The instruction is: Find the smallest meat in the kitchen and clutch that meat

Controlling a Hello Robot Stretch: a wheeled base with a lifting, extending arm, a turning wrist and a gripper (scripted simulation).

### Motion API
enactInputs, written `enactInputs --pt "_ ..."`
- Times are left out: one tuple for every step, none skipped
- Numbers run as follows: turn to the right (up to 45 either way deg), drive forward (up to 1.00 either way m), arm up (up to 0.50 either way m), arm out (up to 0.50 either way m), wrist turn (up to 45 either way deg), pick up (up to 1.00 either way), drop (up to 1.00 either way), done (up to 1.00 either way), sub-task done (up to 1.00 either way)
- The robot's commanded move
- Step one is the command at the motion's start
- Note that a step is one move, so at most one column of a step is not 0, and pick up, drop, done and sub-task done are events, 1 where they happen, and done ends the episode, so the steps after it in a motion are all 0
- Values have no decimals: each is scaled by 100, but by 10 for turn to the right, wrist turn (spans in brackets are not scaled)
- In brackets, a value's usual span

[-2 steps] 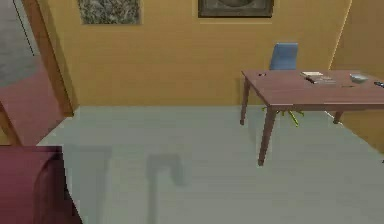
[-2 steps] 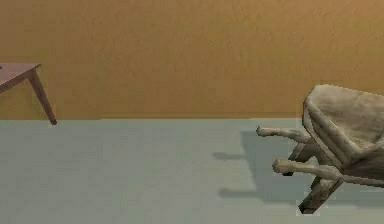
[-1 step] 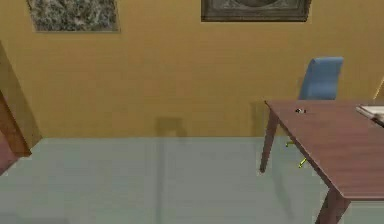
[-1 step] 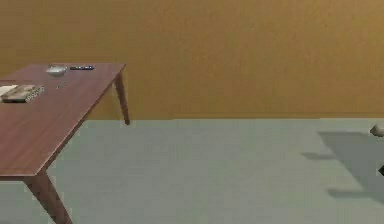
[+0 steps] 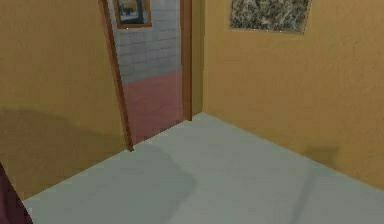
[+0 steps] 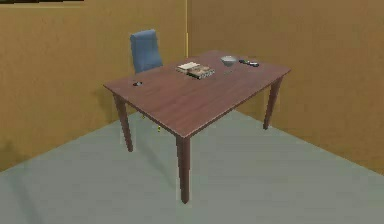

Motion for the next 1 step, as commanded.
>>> enactInputs --pt "-90 0 0 0 0 0 0 0 0"
